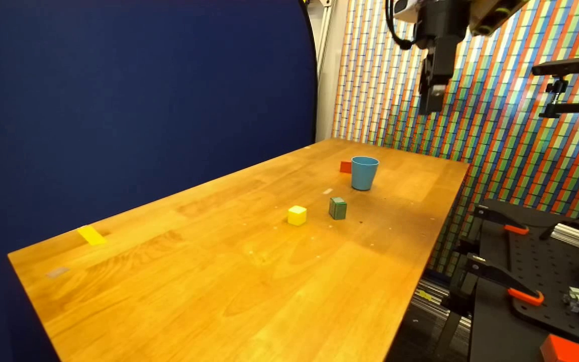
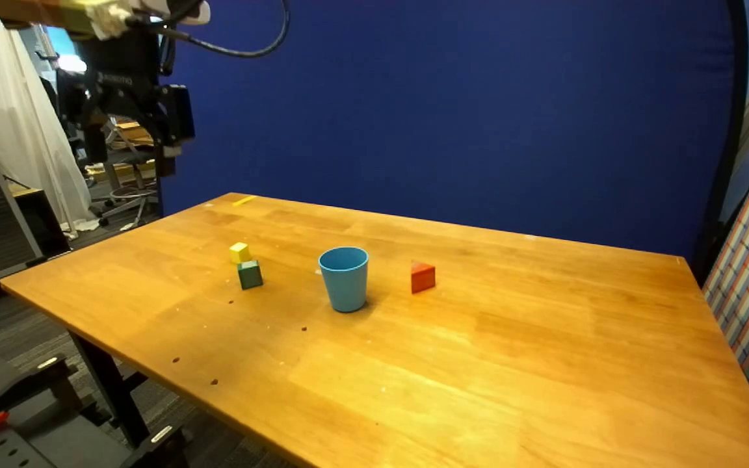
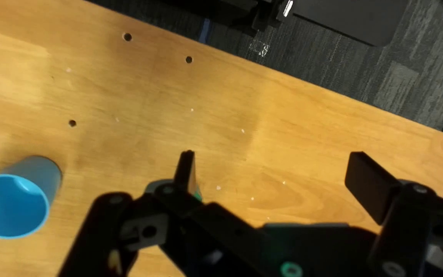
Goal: Put the yellow block in the cup
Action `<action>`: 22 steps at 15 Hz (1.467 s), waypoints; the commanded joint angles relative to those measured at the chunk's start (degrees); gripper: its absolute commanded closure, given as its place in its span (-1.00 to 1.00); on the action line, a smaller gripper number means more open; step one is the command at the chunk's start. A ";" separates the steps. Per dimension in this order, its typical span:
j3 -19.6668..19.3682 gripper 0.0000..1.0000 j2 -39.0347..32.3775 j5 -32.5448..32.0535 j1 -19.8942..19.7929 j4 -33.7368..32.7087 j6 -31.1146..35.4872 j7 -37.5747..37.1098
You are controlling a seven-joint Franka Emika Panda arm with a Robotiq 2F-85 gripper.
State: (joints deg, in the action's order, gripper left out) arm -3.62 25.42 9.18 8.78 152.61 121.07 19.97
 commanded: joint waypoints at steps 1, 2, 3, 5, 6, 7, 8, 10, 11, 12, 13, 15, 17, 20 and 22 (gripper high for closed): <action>2.64 -1.00 -14.83 2.05 3.01 -1.95 14.04 3.24; 3.59 -1.00 -18.64 1.56 3.42 -2.76 17.19 3.45; 4.49 -1.00 -22.56 1.31 3.62 -4.31 19.53 3.74; 6.62 -1.00 -30.08 0.55 3.34 -7.92 23.71 3.88; 7.74 -1.00 -33.85 -0.26 2.84 -10.16 25.57 3.87; 8.70 -1.00 -37.16 -1.12 2.27 -12.34 27.06 3.98; 9.46 -1.00 -40.01 -2.77 1.79 -14.67 28.02 3.61; 10.44 -1.00 -44.32 -6.48 1.44 -18.77 29.02 2.25; 10.40 -1.00 -46.22 -8.36 1.13 -20.96 28.92 2.01; 10.47 -1.00 -47.93 -9.66 0.71 -22.86 29.02 2.07; 10.33 -1.00 -49.45 -10.98 0.40 -24.60 29.11 1.92; 10.23 -1.00 -52.03 -12.87 -0.31 -27.50 29.37 1.84; 9.87 -1.00 -53.75 -15.09 -0.62 -29.79 29.15 1.42; 11.51 -1.00 -55.99 -14.53 -2.45 -32.26 28.88 2.73; 12.58 -1.00 -58.03 -13.82 -3.45 -33.95 28.76 3.35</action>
State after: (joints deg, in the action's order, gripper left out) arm 6.56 -29.40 -4.76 7.72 122.26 149.98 22.49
